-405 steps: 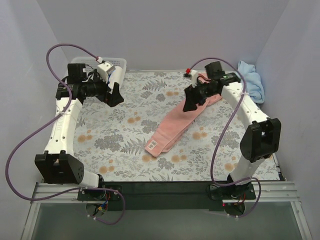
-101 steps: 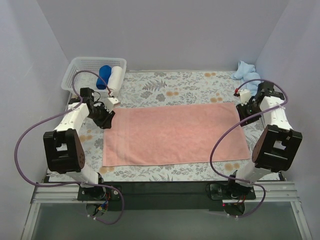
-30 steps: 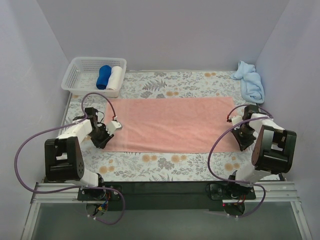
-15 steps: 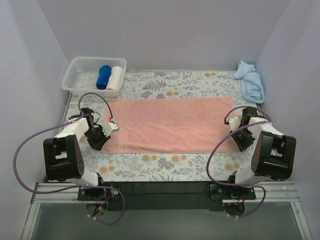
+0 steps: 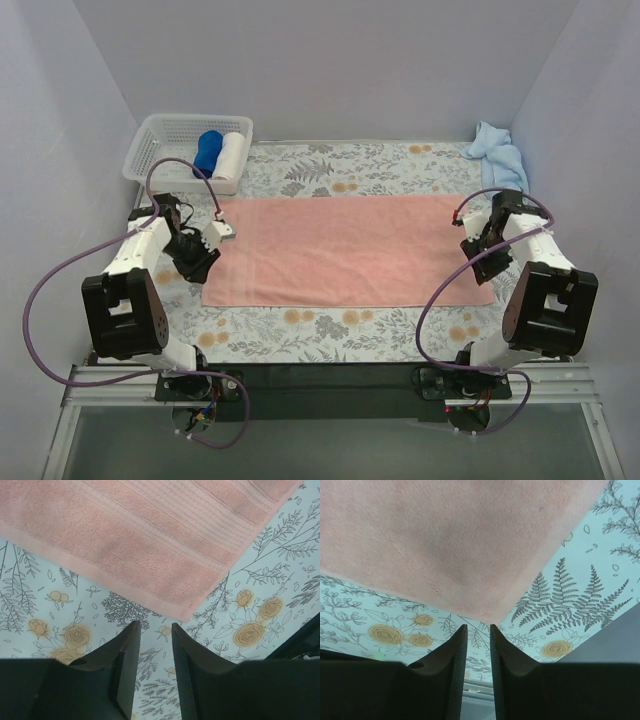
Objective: Roll the towels
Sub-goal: Flatten the towel
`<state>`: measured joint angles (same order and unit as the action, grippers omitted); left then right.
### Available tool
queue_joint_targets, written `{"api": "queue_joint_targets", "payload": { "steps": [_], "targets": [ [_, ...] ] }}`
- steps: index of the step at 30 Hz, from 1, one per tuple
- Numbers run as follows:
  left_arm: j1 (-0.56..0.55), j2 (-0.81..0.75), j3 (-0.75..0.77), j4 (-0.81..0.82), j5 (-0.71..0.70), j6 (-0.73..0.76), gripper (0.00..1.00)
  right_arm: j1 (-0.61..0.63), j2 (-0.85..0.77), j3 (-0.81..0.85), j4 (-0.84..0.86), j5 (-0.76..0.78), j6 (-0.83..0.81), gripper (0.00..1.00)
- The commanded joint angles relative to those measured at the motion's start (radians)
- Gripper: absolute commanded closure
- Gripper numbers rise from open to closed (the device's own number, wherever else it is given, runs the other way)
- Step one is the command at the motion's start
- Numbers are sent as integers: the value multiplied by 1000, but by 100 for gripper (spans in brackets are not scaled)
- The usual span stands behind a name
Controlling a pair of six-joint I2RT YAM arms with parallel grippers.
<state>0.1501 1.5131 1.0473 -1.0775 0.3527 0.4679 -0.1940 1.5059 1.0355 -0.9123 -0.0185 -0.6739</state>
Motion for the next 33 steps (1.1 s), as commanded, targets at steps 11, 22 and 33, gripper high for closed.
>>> {"api": "queue_joint_targets", "payload": {
  "steps": [11,22,33],
  "targets": [
    [-99,-8,-24,-3,-9,-91,70,-93,82,-95,105,101,-61,77],
    [-101,-1,-113,53,-60,-91,71,-91,148,-149,188,110,-32,80],
    [-89,25,-256,217,-259,-61,77,-94,142,-238,263,203,-58,82]
  ]
}}
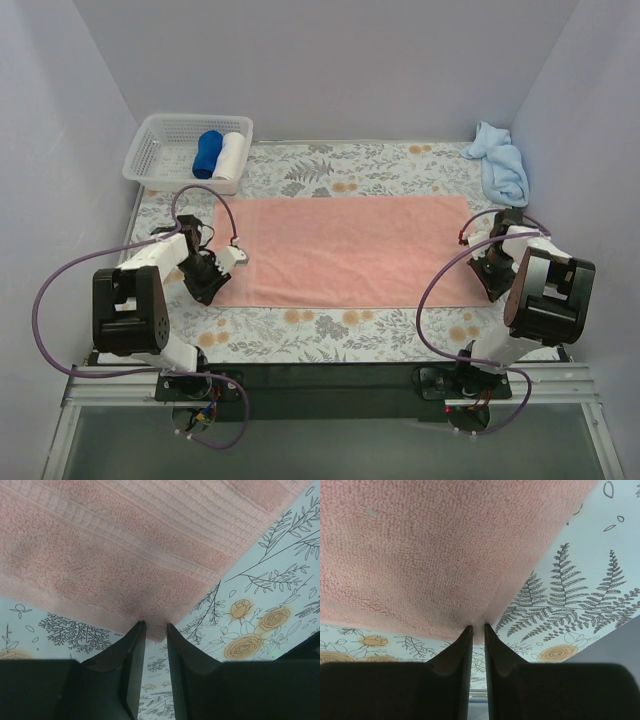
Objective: Roll the towels
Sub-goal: Flatten the towel
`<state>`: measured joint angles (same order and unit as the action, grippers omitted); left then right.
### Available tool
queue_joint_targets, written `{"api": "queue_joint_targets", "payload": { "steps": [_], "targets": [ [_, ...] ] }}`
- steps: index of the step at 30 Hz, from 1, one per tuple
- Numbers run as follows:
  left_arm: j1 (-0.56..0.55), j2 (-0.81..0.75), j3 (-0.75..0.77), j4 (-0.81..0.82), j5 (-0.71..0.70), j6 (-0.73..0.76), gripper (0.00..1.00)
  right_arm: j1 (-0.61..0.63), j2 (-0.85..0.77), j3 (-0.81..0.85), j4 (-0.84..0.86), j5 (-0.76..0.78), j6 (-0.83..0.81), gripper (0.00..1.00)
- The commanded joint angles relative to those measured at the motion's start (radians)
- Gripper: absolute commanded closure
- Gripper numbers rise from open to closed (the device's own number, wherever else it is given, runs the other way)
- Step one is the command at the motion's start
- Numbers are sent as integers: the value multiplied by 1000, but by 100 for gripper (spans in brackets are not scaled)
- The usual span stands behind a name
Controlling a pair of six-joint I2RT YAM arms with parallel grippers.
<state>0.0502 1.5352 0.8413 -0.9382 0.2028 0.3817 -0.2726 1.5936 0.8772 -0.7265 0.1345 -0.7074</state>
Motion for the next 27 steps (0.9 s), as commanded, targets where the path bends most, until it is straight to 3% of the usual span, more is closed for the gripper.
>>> {"api": "queue_joint_targets", "payload": {
  "steps": [1,9,22,27],
  "targets": [
    [14,2,-56,82,-121,31,78,-14,52,-83,79,53,-27,82],
    [111,-20,-97,79,-183,132,81,-13,14,-116,52,53,-64,82],
    [120,-73,-107,-88,-68,200,81,6,-72,-224,-28,7,-153,81],
    [122,-95,-24,-143,-13,195,78,7,-90,-123,-102,-45,-144,70]
  ]
}}
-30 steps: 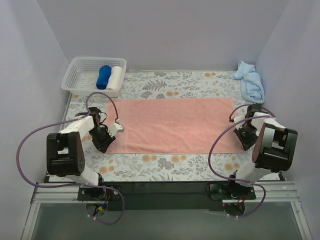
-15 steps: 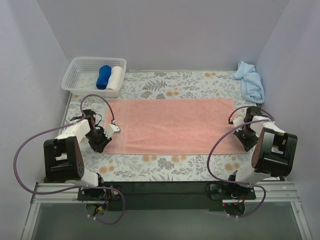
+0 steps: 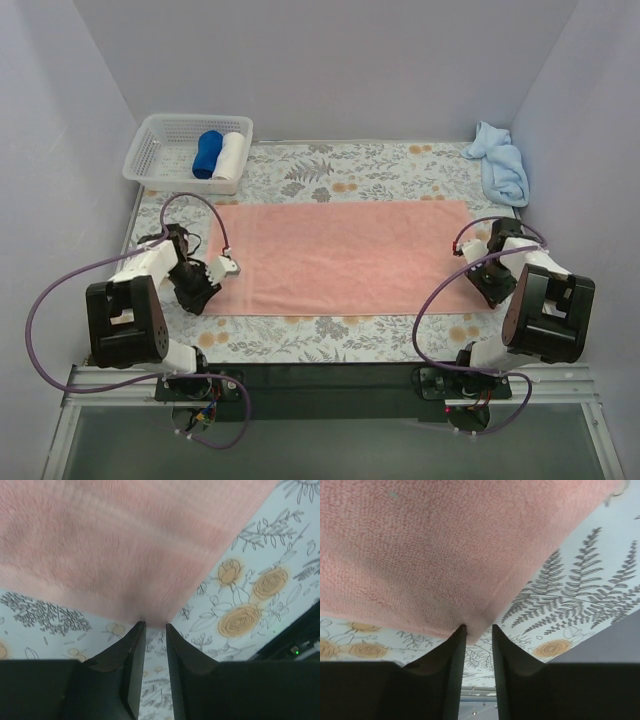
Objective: Roll the towels
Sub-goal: Flatten the towel, then fold the towel
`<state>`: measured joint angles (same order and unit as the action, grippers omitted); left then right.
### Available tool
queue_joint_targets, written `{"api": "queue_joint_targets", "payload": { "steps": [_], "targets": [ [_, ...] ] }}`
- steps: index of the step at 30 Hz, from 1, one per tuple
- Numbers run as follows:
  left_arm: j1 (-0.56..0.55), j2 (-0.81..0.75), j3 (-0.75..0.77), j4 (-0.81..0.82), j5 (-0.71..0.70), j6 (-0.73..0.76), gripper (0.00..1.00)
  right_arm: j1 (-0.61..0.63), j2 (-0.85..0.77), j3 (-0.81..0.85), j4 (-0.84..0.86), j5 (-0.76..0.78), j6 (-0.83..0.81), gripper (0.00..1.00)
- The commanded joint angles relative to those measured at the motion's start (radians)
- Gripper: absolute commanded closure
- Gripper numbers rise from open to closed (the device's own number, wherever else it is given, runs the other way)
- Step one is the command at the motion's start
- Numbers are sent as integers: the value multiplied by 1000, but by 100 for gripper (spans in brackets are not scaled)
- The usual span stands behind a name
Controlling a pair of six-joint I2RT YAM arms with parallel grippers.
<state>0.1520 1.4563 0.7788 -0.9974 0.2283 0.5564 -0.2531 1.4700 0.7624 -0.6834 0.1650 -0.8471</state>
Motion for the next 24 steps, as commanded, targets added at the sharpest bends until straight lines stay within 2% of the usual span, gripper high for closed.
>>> {"api": "queue_joint_targets", "payload": {
  "steps": [1,5,10,13,18,24],
  "targets": [
    [18,-13,68,-95,-5,13,77,-14,30,21,-177,-90,-1,68],
    [18,47,253,-147,68,-39,69,-17,32,239,-261,-159,26,59],
    [20,133,407,-136,127,-94,66,-15,93,393,-321,-234,57,59],
    [17,191,448,-28,163,-159,67,-14,162,457,-320,-263,88,62],
    [-5,312,510,9,261,-254,69,-9,265,535,-318,-347,154,65],
    [-17,329,487,118,247,-332,72,2,338,623,-277,-404,209,69]
  ]
}}
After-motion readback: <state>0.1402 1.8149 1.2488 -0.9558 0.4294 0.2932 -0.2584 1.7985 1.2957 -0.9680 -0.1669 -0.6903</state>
